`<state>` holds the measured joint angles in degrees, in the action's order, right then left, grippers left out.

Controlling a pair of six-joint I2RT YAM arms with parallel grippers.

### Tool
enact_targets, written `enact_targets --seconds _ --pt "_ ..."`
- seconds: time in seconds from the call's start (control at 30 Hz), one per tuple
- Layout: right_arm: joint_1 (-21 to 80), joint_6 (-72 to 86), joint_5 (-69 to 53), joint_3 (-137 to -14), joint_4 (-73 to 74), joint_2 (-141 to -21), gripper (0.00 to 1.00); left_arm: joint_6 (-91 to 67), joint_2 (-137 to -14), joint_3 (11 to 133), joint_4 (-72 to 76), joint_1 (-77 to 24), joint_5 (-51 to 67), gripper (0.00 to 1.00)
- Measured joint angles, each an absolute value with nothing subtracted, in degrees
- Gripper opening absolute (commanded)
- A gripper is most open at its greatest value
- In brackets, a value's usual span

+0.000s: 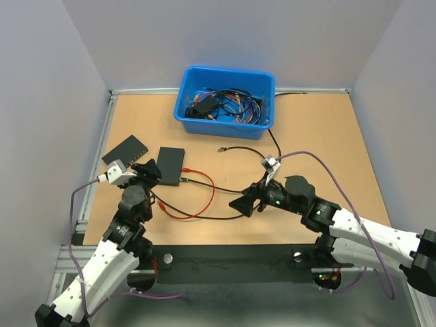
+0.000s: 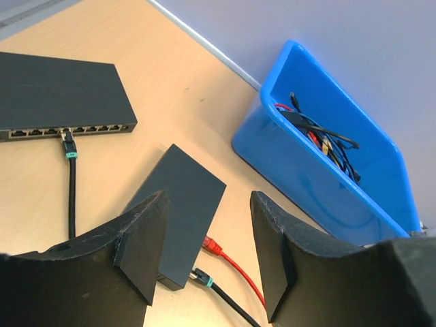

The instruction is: Insert the plug into the switch port

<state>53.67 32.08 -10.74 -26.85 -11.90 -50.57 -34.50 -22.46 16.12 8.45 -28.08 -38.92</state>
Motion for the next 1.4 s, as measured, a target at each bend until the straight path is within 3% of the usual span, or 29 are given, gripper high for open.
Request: enact_targets --seconds 0.5,1.4 --pt "53.7 36.0 -8.5 -19.0 -10.3 -47.5 1.00 -32.8 -12.6 14.0 7.0 -28.1 -40.5 0.62" --pt "53.7 38.2 -4.3 -15.9 -10.7 -44.4 0.99 -32.3 -11.6 13.6 6.8 -28.1 -40.7 0.61"
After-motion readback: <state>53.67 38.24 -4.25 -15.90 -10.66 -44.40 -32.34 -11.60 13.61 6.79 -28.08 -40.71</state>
